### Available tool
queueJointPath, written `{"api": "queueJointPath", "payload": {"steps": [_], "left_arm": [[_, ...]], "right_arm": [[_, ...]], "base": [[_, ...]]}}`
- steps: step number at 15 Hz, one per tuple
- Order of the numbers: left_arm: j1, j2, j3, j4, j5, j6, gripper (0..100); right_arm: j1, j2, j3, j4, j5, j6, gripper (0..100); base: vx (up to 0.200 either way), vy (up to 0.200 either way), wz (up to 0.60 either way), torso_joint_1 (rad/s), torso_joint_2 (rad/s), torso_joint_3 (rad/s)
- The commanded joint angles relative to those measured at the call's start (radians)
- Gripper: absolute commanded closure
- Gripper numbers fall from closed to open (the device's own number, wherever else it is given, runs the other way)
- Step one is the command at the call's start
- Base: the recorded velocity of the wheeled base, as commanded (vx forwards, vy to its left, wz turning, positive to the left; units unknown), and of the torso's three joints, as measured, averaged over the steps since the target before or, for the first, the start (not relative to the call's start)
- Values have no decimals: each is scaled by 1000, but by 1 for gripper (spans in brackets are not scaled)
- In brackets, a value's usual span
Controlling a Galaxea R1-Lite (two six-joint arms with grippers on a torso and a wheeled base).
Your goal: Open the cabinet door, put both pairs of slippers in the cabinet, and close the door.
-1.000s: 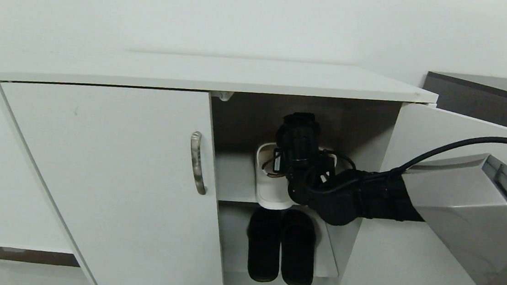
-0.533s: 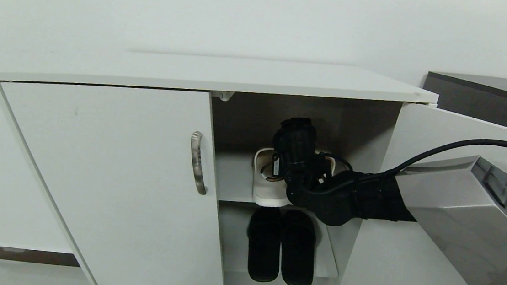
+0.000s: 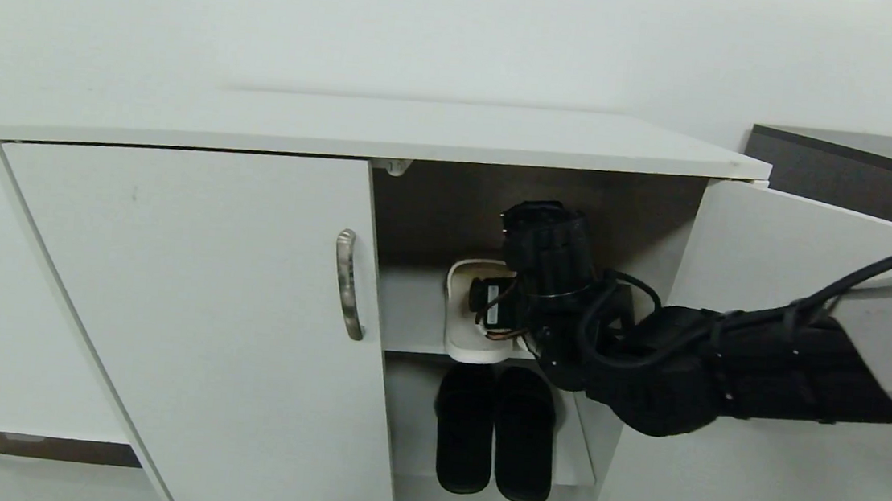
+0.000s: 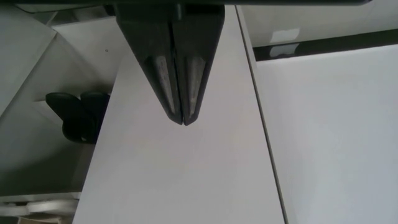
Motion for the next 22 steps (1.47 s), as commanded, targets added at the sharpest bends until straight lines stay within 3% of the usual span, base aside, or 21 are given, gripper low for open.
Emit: {"api": "queueJointPath", "payload": {"steps": [1, 2, 7, 12, 17, 22], "left_arm": [[0, 1, 0, 0, 0, 0, 100], [0, 1, 0, 0, 0, 0, 100], [0, 1, 0, 0, 0, -2, 100], [2, 1, 0, 0, 0, -2, 100], [0, 1, 0, 0, 0, -3, 100], [2, 1, 0, 0, 2, -6, 100]], "right_arm": [[41, -146, 131, -36, 18, 7, 0], [45, -152, 142, -42, 18, 7, 100], [134, -302, 371, -126, 31, 12, 100], [131, -434, 625, -240, 146, 84, 100], [105, -442, 690, -257, 264, 85, 100], [104, -437, 717, -301, 272, 81, 100]], "base": [[-200, 0, 0, 12, 12, 2], [-200, 0, 0, 2, 2, -2], [-200, 0, 0, 2, 3, 1], [-200, 0, 0, 4, 3, 3], [-200, 0, 0, 1, 3, 1], [-80, 0, 0, 0, 2, 0]]}}
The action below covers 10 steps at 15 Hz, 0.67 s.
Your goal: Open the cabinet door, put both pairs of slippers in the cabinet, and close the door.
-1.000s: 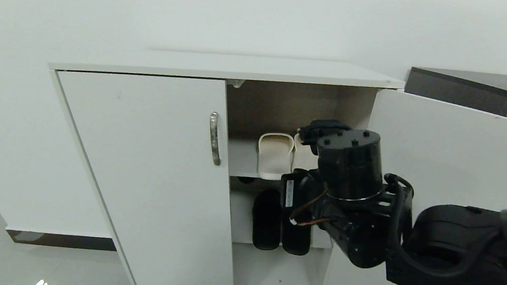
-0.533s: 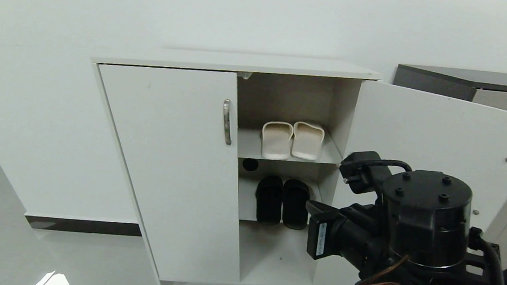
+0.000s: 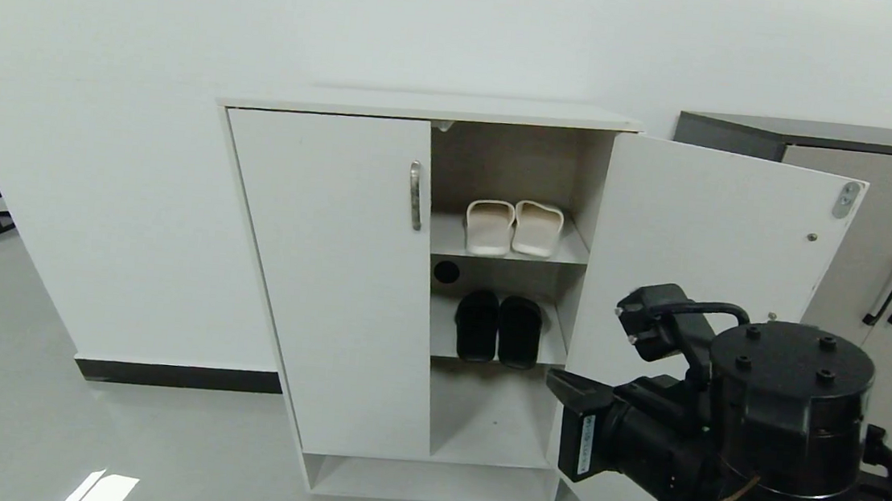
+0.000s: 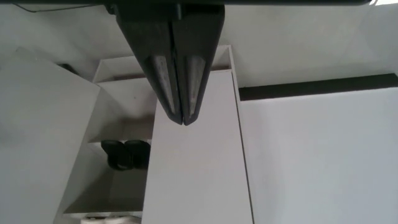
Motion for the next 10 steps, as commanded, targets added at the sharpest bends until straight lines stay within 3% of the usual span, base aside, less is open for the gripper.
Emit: {"api": "queueJointPath", "payload": {"steps": [1, 10], "left_arm": [[1, 1, 0, 0, 0, 1, 100], [0, 1, 0, 0, 0, -1, 100]], "right_arm": [[-2, 4, 4, 1, 0, 0, 100], [-17, -7, 23, 1, -1, 1, 100]], "base": [[0, 0, 0, 0, 0, 0], [0, 0, 0, 5, -21, -17]]}}
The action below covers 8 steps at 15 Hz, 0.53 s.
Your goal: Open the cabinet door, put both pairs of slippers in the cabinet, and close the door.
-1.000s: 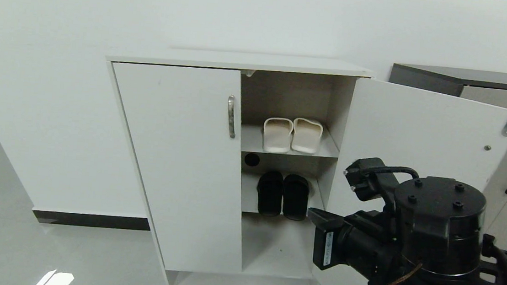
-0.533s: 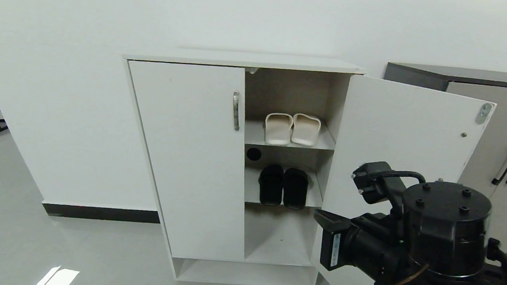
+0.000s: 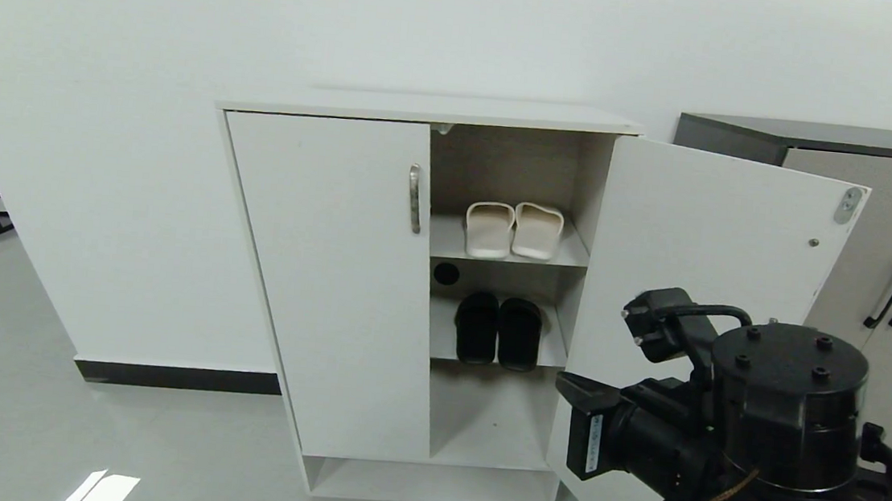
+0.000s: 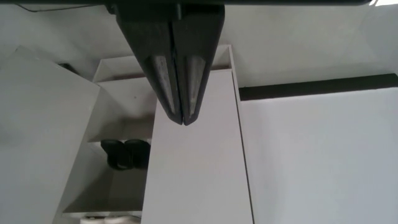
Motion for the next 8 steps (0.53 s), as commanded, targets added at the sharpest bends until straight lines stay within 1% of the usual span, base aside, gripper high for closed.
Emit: {"api": "queueJointPath", "payload": {"steps": [1, 3, 4, 8], "left_arm": [[0, 1, 0, 0, 0, 0, 100], [1, 1, 0, 0, 0, 0, 100], [0, 1, 0, 0, 0, 0, 100], [1, 1, 0, 0, 0, 0, 100]], "right_arm": [[0, -11, 14, 0, 1, 0, 100], [0, -15, 17, 0, 13, 0, 100], [0, -13, 18, 0, 14, 0, 100], [0, -11, 20, 0, 20, 0, 100]], "base": [[0, 0, 0, 80, -300, -203], [0, 0, 0, 61, -212, -273], [0, 0, 0, 198, -398, -295], [0, 0, 0, 172, -532, -293]]}}
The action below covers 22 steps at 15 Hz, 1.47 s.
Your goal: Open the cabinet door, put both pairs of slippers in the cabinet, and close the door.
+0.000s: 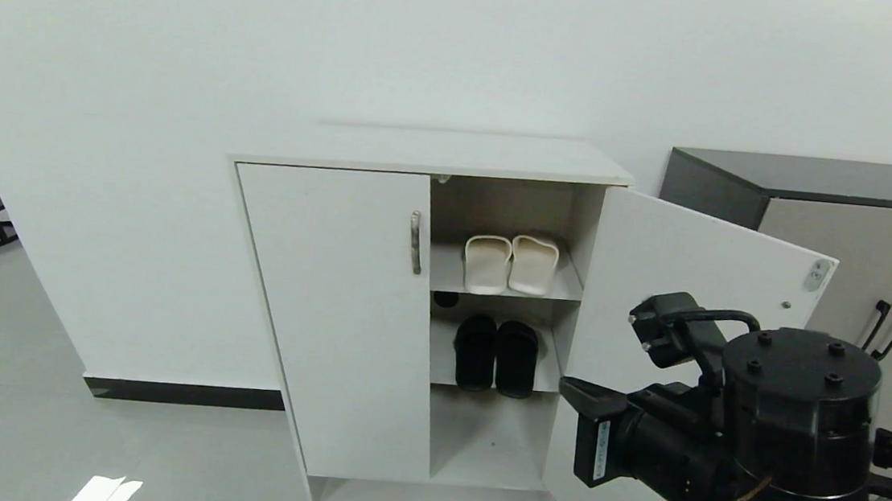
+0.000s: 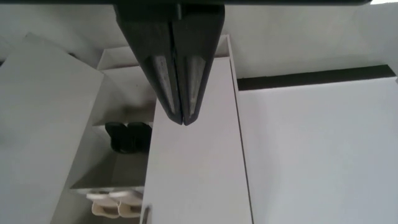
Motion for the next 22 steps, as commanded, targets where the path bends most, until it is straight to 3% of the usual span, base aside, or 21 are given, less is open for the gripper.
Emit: {"api": "queueJointPath", "payload": {"steps": [1, 18, 21, 22], "left_arm": [[0, 1, 0, 0, 0, 0, 100], [0, 1, 0, 0, 0, 0, 100], [0, 1, 0, 0, -3, 48, 100], [1, 1, 0, 0, 2, 40, 100]], "right_arm": [[1, 3, 0, -1, 2, 0, 100], [-13, 0, 16, -1, 22, 0, 100], [-13, 3, 20, -1, 25, 0, 100], [-13, 5, 26, -1, 28, 0, 100]], "base": [[0, 0, 0, 198, -471, -290], [0, 0, 0, 218, -503, -287], [0, 0, 0, 269, -564, -300], [0, 0, 0, 276, -574, -305]]}}
